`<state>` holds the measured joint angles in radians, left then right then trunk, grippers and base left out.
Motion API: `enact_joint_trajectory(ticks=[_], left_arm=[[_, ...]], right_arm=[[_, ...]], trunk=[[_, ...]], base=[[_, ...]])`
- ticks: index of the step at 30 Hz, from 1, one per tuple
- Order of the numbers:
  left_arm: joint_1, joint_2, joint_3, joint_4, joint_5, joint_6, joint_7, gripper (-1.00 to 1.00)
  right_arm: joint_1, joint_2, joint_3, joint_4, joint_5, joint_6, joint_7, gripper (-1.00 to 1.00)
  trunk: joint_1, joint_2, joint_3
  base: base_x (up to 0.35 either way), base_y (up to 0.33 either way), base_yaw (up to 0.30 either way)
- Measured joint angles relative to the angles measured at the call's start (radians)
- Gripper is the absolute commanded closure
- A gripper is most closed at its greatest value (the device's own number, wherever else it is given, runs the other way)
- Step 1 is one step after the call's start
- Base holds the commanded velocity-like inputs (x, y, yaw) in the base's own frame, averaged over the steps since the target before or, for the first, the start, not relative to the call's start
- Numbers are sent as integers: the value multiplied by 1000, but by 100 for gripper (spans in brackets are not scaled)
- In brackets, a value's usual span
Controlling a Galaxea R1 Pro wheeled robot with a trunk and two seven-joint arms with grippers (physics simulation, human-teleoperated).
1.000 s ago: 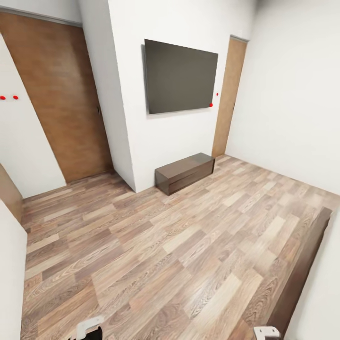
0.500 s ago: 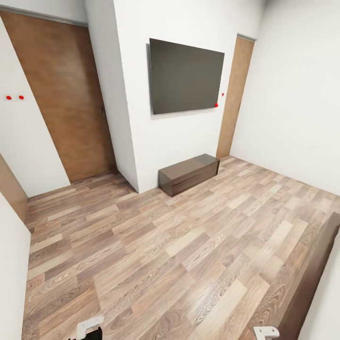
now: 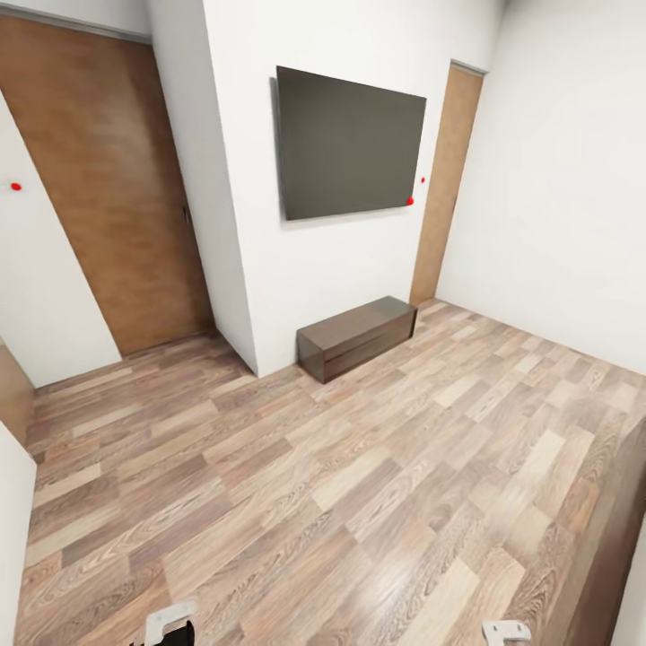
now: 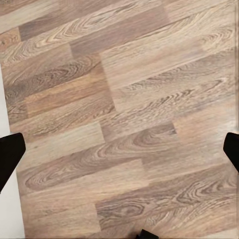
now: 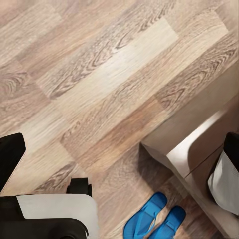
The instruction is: In the bedroom, move the book from the bed onto either nightstand, and place the two sandals side by side next to the bed.
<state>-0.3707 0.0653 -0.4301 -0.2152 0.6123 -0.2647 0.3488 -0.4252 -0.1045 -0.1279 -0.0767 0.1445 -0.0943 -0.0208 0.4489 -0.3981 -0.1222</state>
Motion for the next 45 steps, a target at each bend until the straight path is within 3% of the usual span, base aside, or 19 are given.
enact_joint_trajectory(ticks=[45], left_arm=[[0, 0, 0, 0, 0, 0, 0, -100]], right_arm=[[0, 1, 1, 0, 0, 0, 0, -100]], trunk=[[0, 0, 0]], base=[[337, 114, -249]])
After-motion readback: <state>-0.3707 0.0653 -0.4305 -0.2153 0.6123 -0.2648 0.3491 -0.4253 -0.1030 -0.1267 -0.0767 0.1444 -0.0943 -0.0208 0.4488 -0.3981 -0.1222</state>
